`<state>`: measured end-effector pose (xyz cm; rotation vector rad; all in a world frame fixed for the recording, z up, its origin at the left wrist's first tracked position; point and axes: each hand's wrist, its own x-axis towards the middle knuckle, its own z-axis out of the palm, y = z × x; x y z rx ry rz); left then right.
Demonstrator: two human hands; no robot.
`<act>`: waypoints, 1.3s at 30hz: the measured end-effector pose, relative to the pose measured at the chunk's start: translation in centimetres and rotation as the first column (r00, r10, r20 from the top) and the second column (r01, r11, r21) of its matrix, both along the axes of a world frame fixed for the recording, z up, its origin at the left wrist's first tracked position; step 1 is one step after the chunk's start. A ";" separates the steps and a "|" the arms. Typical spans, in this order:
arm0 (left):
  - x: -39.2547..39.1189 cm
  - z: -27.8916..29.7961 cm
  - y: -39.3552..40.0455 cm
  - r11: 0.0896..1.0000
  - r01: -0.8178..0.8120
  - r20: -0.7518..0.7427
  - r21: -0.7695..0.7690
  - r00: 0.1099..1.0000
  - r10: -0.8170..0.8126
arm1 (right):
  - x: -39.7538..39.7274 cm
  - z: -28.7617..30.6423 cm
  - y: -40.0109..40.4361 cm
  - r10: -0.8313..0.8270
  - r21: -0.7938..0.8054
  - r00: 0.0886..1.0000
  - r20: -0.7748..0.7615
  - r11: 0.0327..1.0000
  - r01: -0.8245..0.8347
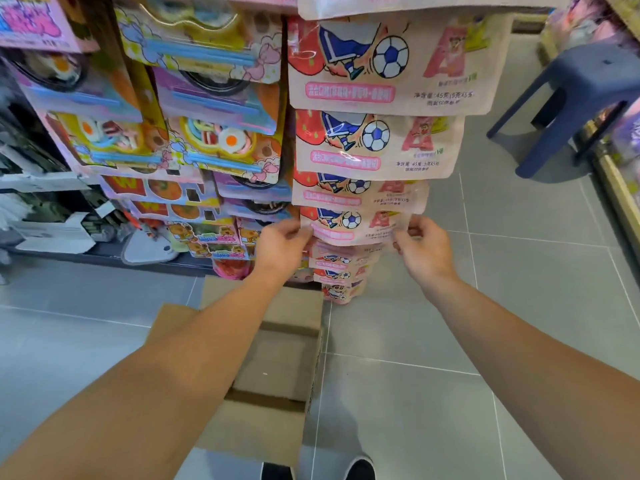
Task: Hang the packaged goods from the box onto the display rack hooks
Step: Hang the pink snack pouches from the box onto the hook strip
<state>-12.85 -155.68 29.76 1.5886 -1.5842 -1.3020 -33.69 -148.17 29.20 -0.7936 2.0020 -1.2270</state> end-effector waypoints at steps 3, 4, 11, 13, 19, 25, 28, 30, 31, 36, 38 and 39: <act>-0.3 -0.5 -0.5 0.999 -0.037 0.017 -0.003 0.999 0.037 | -0.3 -0.2 -0.4 -0.001 -0.017 0.999 -0.042 1.000 0.000; -0.4 -0.6 -0.7 0.999 -0.050 0.008 0.001 0.999 0.050 | -0.4 -0.4 -0.5 -0.007 -0.019 0.999 -0.051 1.000 0.006; 0.2 -1.5 0.0 0.998 -0.057 -0.050 0.016 0.997 0.057 | -0.4 -1.4 0.3 0.001 -0.010 0.996 -0.088 1.000 -0.002; 0.4 -2.4 0.3 0.998 -0.052 -0.015 -0.025 0.999 0.052 | -0.3 -2.3 0.4 0.031 0.035 0.997 -0.077 0.999 -0.028; -0.5 -4.5 0.5 0.997 0.072 -0.044 -0.006 0.996 -0.073 | -0.3 -5.6 -0.1 0.128 0.023 0.991 0.049 0.991 -0.129; -1.0 -6.9 -0.6 0.994 -0.055 0.001 -0.098 0.998 0.056 | -1.1 -7.6 -0.9 0.027 -0.029 0.999 -0.022 0.999 -0.028; -1.3 -8.1 -1.0 0.989 -0.055 -0.010 -0.135 0.998 0.054 | -1.8 -8.4 -1.2 0.031 -0.044 0.999 -0.037 0.998 -0.033; -1.2 -9.0 -1.3 0.986 -0.068 -0.022 -0.150 0.998 0.065 | -1.8 -9.0 -1.3 0.036 -0.059 0.999 -0.035 0.998 -0.038; -1.2 -9.8 -1.3 0.984 -0.072 -0.036 -0.166 0.997 0.067 | -1.8 -9.8 -1.1 0.027 -0.080 0.999 -0.027 0.996 -0.029; -0.2 -13.8 -0.9 0.964 -0.136 -0.201 -0.227 0.975 0.090 | -0.9 -13.1 -0.7 -0.018 -0.248 0.989 0.145 0.967 0.054; 0.1 -15.7 -0.8 0.963 -0.131 -0.215 -0.237 0.973 0.079 | -0.3 -14.6 -0.5 -0.024 -0.302 0.987 0.157 0.951 0.071; 0.2 -16.7 -1.0 0.962 -0.118 -0.203 -0.247 0.977 0.068 | -0.3 -15.3 -0.6 -0.028 -0.314 0.991 0.133 0.947 0.068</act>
